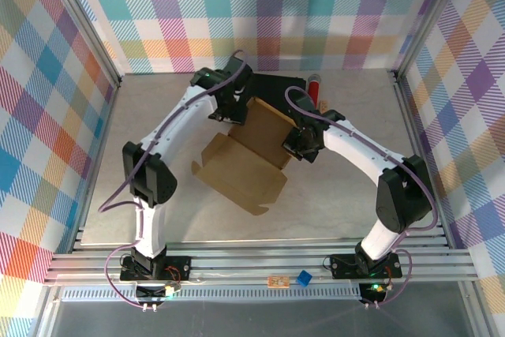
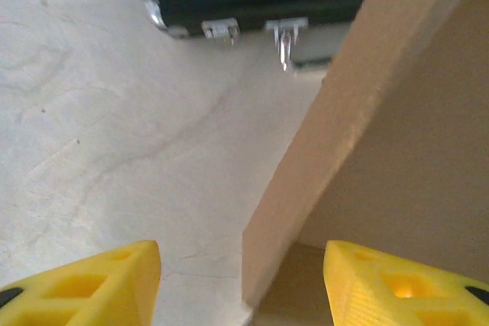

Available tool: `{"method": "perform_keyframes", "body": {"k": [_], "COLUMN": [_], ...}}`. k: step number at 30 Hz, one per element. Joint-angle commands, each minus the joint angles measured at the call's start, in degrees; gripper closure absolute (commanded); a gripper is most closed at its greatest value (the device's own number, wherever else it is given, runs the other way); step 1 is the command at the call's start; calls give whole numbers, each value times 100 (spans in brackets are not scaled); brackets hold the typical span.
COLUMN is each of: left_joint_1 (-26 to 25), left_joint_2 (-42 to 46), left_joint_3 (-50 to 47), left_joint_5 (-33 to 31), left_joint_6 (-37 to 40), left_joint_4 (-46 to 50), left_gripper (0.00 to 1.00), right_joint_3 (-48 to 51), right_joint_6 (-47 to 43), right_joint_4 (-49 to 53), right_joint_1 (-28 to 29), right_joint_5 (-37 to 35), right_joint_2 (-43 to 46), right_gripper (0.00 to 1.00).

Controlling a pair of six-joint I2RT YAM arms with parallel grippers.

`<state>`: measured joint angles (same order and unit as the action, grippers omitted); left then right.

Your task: Fold the paper box

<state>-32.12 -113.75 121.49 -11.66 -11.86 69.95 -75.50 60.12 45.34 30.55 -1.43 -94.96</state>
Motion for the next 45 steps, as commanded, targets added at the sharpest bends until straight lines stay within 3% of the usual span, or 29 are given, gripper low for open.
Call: {"method": "perform_keyframes", "body": {"k": [1,6,10,14,17,23,30,34,36,39,40,41,45], "left_joint_1": [42,206,294,281,205,6,-110,-171,-189,-248,-272,-294,-313], "left_joint_2": [931,1679,2169,2668,2771,2495,2024,1783,1714,1592,1536,1477,1246], "left_joint_3": [287,-116,-1024,-2258,-2841,-3049,-2943,-2716,-2622,-2358,-2211,-2056,-1469], "left_joint_5": [-177,117,729,1430,1802,1929,1782,1442,1319,1086,986,897,620], "left_joint_6": [-1038,-1471,-1643,-1949,-2113,-2163,-1975,-1790,-1713,-1485,-1361,-1196,-423], "left_joint_4": [-183,-102,88,-334,-819,-1403,-1442,-1262,-1229,-1048,-922,-784,-260], "left_gripper": [41,37,37,37,36,38,63,71,79,100,100,100,100], "right_joint_3": [-188,-135,7,131,91,175,328,396,396,388,359,329,34], "right_joint_6": [674,1293,1920,2431,2569,2754,2914,3019,3049,3076,3049,2976,2161], "right_joint_4": [295,284,193,47,47,1,-49,-100,-105,-88,-66,-16,262], "right_joint_1": [-137,-414,-590,-681,-681,-681,-681,-681,-682,-681,-681,-681,-682], "right_joint_5": [35,262,373,468,468,552,643,718,749,818,837,847,569], "right_joint_2": [143,179,275,346,338,355,419,432,424,399,404,401,573], "right_gripper": [100,100,100,100,100,100,100,100,100,100,100,98,49]}}
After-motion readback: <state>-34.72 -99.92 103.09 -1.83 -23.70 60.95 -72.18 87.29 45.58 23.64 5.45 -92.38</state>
